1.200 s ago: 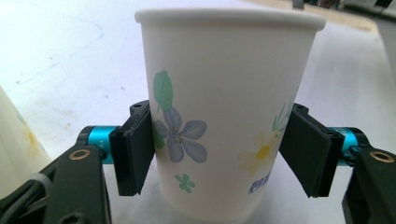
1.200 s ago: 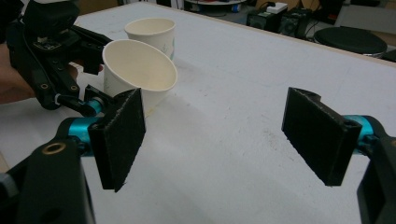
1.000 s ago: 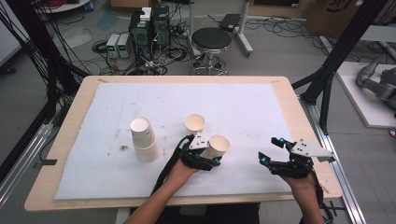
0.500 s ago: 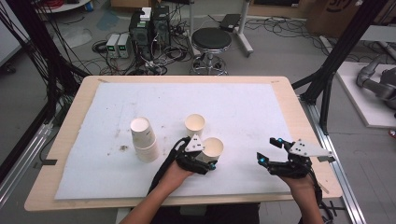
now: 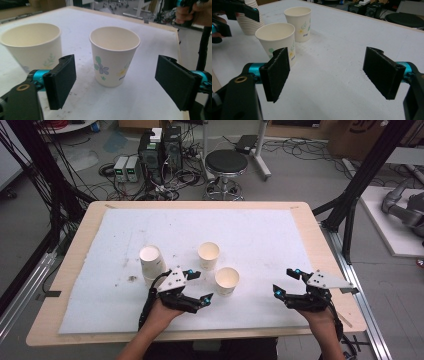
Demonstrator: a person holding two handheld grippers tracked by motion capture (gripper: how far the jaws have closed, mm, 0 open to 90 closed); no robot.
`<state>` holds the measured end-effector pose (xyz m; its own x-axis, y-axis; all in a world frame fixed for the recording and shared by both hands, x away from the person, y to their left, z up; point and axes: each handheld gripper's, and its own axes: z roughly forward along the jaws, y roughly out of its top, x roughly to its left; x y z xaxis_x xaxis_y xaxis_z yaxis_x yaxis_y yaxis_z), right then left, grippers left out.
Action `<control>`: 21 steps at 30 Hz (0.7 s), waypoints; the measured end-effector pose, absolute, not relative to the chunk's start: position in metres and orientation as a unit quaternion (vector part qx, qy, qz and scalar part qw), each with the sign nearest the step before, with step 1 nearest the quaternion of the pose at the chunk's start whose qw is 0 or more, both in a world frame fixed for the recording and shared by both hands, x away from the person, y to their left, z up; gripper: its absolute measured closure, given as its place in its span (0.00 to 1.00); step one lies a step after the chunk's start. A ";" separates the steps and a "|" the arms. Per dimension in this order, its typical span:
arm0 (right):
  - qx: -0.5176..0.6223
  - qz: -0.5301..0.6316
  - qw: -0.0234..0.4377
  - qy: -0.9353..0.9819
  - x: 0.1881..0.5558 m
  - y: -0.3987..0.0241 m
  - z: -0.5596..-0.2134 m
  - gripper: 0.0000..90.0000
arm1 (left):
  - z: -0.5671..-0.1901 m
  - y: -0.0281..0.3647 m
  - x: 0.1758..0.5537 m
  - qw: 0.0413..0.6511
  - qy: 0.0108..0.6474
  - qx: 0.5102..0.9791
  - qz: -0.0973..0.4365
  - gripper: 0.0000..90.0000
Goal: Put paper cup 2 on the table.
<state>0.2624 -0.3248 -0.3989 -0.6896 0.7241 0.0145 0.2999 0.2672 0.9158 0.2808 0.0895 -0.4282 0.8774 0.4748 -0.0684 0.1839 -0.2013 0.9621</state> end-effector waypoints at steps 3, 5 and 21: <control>0.331 0.504 0.213 0.769 0.261 -0.322 -0.399 0.25 | -0.425 0.102 0.273 0.604 0.211 0.758 0.125 0.19; 0.329 0.503 0.214 0.770 0.258 -0.319 -0.398 0.25 | -0.422 0.111 0.266 0.613 0.206 0.752 0.129 0.20; 0.325 0.499 0.222 0.772 0.253 -0.316 -0.400 0.25 | -0.416 0.191 0.235 0.639 0.262 0.699 0.185 0.23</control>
<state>0.2530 -0.3156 -0.4003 -0.6911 0.7226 -0.0181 0.2798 0.2905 0.9150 0.2353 0.1914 -0.4156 0.7944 0.6027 -0.0760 0.1295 -0.0458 0.9905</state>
